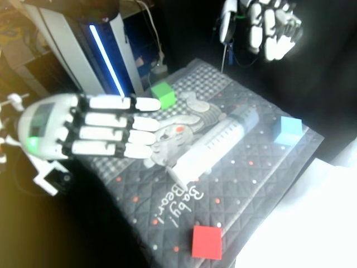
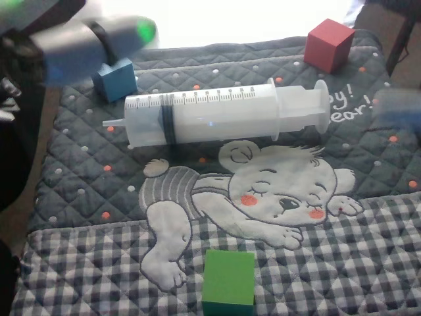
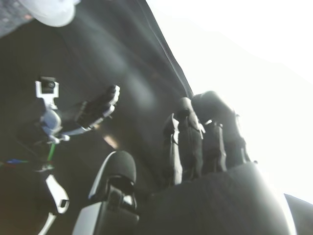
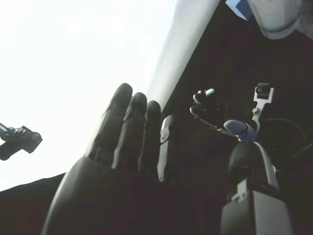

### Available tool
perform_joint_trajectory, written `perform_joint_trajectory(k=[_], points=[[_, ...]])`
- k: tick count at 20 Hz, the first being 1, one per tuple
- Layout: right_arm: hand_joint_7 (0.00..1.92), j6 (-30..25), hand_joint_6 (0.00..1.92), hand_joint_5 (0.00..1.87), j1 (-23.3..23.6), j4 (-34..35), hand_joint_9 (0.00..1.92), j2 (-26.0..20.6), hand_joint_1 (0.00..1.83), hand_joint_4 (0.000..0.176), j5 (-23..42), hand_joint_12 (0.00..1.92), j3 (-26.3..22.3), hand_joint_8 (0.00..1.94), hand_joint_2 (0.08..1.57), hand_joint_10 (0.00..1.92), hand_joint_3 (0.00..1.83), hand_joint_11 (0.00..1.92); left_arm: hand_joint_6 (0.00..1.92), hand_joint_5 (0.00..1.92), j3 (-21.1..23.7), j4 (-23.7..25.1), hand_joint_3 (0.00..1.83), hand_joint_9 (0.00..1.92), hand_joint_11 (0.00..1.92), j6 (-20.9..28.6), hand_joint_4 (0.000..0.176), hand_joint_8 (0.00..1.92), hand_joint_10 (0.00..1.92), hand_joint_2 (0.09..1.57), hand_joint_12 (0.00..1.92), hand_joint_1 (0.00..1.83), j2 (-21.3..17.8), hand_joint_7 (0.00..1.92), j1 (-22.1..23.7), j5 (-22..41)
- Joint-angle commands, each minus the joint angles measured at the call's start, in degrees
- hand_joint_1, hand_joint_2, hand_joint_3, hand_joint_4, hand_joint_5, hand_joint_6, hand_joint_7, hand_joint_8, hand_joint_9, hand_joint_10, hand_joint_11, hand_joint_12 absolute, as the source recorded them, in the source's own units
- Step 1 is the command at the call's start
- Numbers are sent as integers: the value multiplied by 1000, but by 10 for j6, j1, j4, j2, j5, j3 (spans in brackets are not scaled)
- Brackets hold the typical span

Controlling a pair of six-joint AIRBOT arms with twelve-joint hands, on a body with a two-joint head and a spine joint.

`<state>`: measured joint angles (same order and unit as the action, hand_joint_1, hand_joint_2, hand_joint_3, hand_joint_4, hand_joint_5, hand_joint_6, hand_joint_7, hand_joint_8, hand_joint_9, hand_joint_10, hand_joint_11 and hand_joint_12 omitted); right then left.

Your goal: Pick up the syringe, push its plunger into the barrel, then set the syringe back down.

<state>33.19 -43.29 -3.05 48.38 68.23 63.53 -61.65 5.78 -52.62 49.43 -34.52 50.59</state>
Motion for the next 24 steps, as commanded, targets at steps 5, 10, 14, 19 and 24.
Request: perform_joint_trajectory(k=[5, 10, 14, 19, 24], points=[[57, -2, 3, 125, 8, 14, 0, -2, 714, 99, 72, 60, -2, 8, 683, 0, 1, 4, 9, 117, -10, 8, 4, 178, 30, 3, 76, 5, 11, 805, 411, 576, 11, 150, 30, 32], [44, -2, 0, 95, 8, 15, 5, -2, 771, 92, 82, 47, -9, 1, 632, 2, 0, 33, 0, 86, -32, 49, 0, 228, 78, 22, 66, 7, 21, 774, 451, 509, 38, 172, 80, -33], [59, -2, 0, 95, 8, 15, 46, -3, 696, 78, 86, 63, -12, 5, 618, 13, 0, 86, 3, 66, -69, 109, 2, 204, 0, 63, 81, 5, 6, 812, 522, 592, 82, 148, 122, -111], [42, -2, 0, 79, 8, 16, 43, -3, 694, 87, 90, 53, -12, 0, 625, 5, 0, 81, 0, 10, -99, 197, 0, 221, 0, 91, 106, 2, 2, 794, 803, 479, 122, 160, 152, -218], [66, -2, 1, 83, 8, 15, 59, -3, 671, 91, 91, 45, -11, 7, 611, 7, 0, 78, 0, 20, -147, 299, 0, 176, 0, 213, 52, 4, 7, 761, 573, 569, 166, 148, 151, -257]])
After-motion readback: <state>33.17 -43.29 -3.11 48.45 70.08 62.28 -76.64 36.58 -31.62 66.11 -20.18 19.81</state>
